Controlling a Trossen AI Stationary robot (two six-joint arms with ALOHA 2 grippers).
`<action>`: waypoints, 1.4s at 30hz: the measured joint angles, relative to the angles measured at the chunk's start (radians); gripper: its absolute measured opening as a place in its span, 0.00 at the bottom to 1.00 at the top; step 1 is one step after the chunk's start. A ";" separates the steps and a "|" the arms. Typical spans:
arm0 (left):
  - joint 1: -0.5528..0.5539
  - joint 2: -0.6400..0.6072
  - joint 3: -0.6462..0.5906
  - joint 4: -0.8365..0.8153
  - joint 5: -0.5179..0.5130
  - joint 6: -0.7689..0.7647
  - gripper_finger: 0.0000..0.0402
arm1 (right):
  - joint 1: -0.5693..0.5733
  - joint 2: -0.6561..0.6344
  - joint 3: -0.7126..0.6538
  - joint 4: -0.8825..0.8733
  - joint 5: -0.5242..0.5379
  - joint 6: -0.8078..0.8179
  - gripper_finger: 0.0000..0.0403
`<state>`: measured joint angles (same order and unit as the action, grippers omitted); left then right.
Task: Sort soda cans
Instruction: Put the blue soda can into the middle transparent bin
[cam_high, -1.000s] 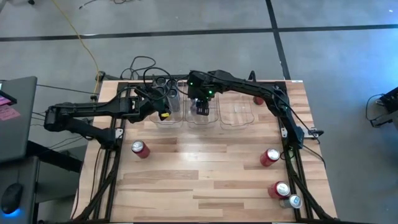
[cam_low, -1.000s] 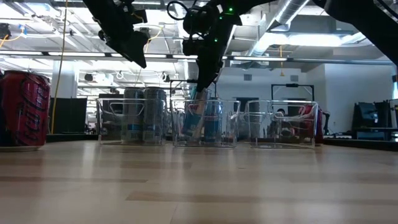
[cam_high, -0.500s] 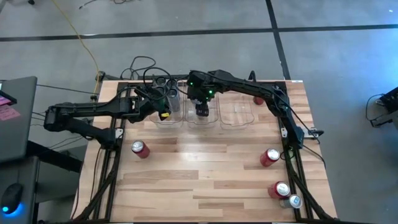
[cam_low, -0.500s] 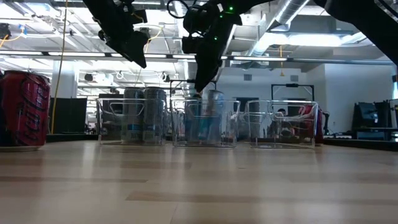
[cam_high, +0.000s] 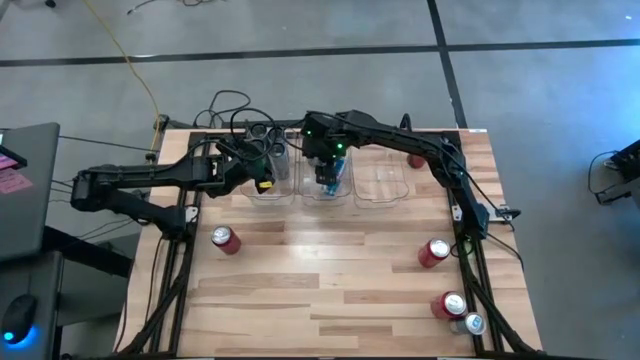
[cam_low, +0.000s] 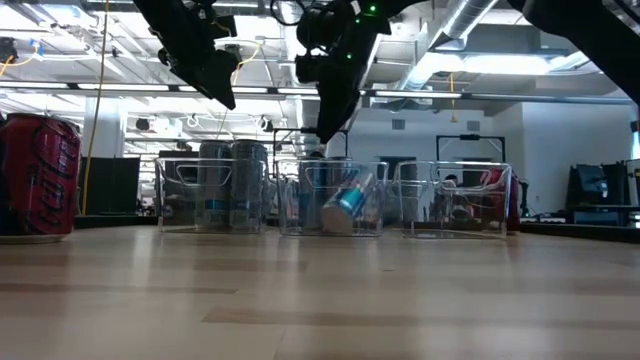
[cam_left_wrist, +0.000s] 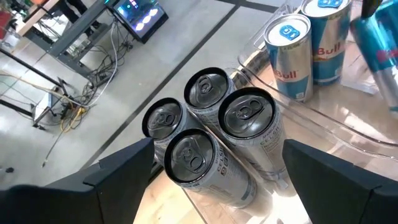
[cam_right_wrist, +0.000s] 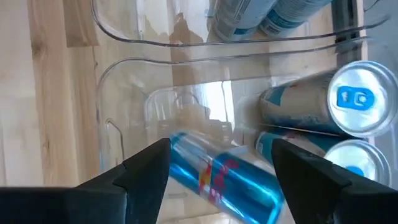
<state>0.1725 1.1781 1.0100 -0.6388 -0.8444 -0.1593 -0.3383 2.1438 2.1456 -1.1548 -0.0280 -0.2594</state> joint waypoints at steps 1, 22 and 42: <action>0.000 0.000 0.000 0.000 0.000 0.000 0.87 | 0.002 0.000 0.009 -0.011 0.000 0.003 0.73; -0.001 0.000 0.000 -0.151 -0.001 -0.070 0.87 | 0.037 -0.029 -0.151 0.018 -0.023 -0.155 0.73; -0.001 0.000 0.000 -0.149 -0.034 -0.037 0.87 | -0.006 0.052 -0.188 0.085 -0.018 -0.711 0.73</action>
<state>0.1720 1.1782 1.0100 -0.7874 -0.8782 -0.1959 -0.3443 2.1957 1.9576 -1.0700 -0.0459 -0.9705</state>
